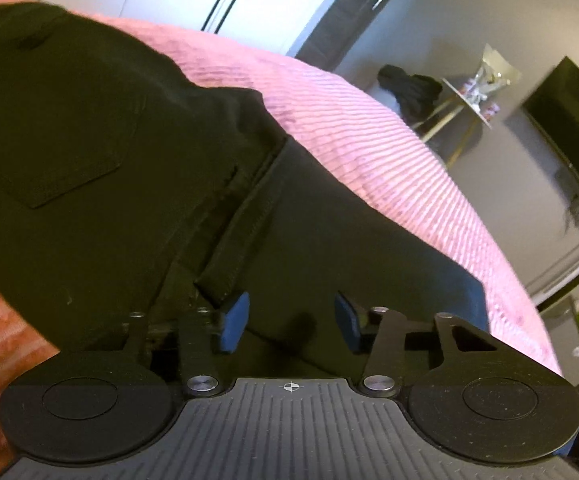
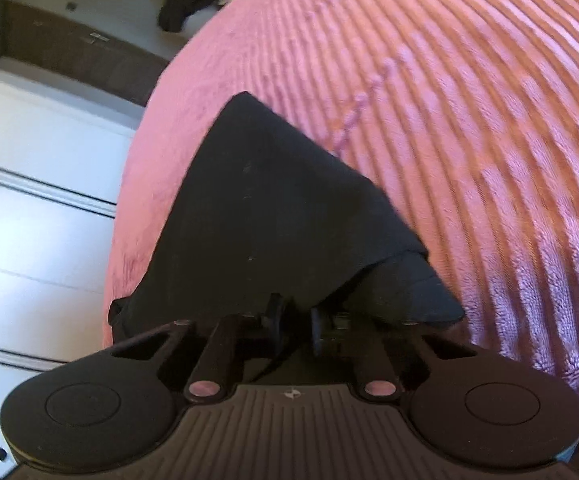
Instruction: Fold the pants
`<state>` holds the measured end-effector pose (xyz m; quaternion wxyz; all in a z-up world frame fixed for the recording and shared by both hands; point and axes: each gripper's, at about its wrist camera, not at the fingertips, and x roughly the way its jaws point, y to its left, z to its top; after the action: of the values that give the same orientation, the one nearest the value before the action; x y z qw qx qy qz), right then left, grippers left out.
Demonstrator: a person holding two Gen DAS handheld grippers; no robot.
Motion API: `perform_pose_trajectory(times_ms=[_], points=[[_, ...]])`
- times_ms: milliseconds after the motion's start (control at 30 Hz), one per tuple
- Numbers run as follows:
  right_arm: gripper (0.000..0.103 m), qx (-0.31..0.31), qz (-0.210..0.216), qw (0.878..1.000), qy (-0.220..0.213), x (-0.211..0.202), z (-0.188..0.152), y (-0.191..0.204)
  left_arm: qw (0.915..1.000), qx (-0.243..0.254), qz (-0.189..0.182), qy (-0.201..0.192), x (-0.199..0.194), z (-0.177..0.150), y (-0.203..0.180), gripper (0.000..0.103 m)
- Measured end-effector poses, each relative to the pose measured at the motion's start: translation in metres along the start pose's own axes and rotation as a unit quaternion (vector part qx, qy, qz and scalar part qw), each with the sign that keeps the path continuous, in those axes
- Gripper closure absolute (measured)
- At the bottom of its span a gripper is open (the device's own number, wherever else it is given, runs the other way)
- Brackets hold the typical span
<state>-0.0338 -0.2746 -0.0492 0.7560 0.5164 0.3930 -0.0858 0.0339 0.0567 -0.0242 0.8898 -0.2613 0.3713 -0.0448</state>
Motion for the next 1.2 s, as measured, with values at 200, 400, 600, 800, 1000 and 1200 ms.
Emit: perform_pose_trajectory(times_ms=[200, 400, 600, 800, 1000, 1200], points=[[0.093, -0.006, -0.003, 1.000, -0.004, 0.002, 0.001, 0.000, 0.9999, 0.002, 0.016, -0.003, 0.006, 0.000, 0.001, 0.082], [0.094, -0.077, -0.041, 0.996, -0.019, 0.004, -0.006, 0.019, 0.9997, -0.020, 0.015, 0.003, 0.005, 0.000, 0.008, 0.098], [0.096, -0.107, -0.065, 0.992, -0.017, -0.003, -0.011, 0.025, 0.9997, -0.010, 0.009, -0.020, -0.011, -0.001, 0.007, 0.102], [0.090, -0.155, -0.061, 0.986, 0.022, -0.013, -0.022, 0.034, 0.9953, 0.033, 0.051, -0.075, -0.031, 0.000, -0.002, 0.100], [0.082, -0.219, 0.003, 0.976, 0.020, -0.027, -0.032, 0.056, 0.9912, 0.029, 0.082, -0.100, -0.031, 0.002, -0.006, 0.039], [0.077, -0.265, -0.011, 0.964, -0.029, 0.015, -0.032, 0.081, 0.9913, 0.041, 0.072, -0.103, -0.019, 0.006, -0.012, 0.031]])
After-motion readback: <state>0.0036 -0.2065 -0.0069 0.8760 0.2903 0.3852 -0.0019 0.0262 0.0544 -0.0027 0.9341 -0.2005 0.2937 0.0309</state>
